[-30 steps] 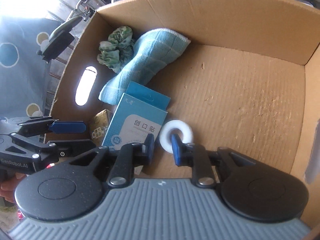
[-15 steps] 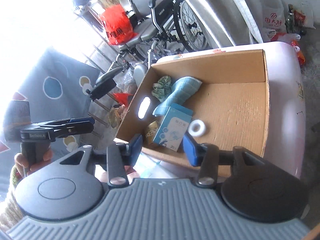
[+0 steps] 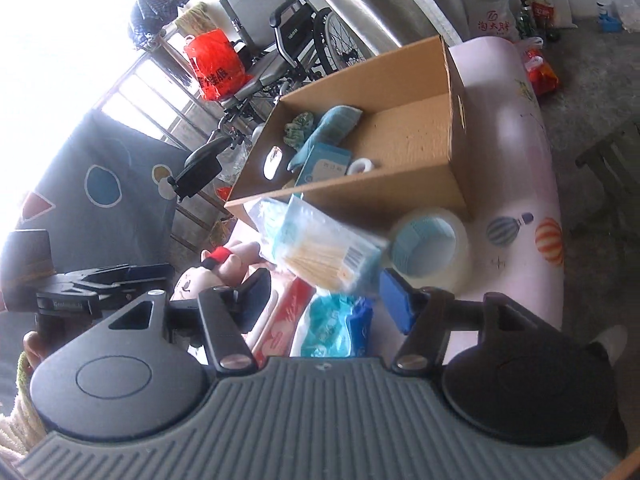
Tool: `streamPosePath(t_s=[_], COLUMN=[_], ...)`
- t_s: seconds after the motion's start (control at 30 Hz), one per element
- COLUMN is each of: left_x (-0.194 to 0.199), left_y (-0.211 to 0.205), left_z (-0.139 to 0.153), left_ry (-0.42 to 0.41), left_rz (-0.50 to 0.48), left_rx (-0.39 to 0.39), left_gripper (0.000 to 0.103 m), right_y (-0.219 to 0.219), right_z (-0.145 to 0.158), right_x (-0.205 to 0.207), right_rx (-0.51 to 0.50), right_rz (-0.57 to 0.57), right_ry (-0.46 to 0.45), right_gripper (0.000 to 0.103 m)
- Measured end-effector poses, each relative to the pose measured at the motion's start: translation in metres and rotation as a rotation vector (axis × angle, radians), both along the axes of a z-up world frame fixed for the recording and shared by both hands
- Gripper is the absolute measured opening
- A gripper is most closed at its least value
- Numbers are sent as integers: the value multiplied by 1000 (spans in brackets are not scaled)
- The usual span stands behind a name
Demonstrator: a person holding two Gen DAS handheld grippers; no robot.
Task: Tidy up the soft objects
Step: 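Move both tools back toward the items on the table, then grasp the blue wet-wipes pack with the left tool while the right tool grasps the cotton-swab bag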
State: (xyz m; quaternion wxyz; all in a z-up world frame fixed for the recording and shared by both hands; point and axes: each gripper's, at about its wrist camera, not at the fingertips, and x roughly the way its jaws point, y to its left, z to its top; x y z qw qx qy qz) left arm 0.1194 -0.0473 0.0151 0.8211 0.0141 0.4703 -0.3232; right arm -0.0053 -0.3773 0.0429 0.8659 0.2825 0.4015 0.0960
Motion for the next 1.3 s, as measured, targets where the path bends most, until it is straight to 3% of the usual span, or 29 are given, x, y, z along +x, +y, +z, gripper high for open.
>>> streamPosePath(t_s=[0.13,0.3,0.47,0.63,0.93,1.03,1.1,1.17,1.27,1.3], left_x=[-26,-43,-46,-43,-22,-17,-13,-11,-11,-11], left_y=[-16,-37,-58,-77,-81,-78,-74,-68,-62,-60], left_z=[-31,-62,-86,-107,-133,-137,-139,-139,-136,-136], left_ry=[-34,-59,-80,-119,-42,-24,5,27,26,29], left_rz=[-18,-52,-75,-87,-53,-39,-29,-16,-7,-4], left_rx=[73,146,217,293,310,315,298,267,250,246], left_gripper=[92,92,93,93,92,87,82,76,72,72], right_y=[14,39,57,73,103,113,117,122,127,126], right_z=[-21,-23,-23,-33,-53,-61,-67,-73,-74,-73], right_x=[-9,19,53,89,145,162,171,178,177,175], right_rx=[-18,-123,-163,-217,-368,-416,-438,-451,-482,-480], right_rz=[24,107,191,245,361,390,404,419,426,425], right_ry=[2,1,-13,-3,-41,-52,-52,-41,-38,-38], right_gripper=[75,80,87,88,88,82,69,49,36,36])
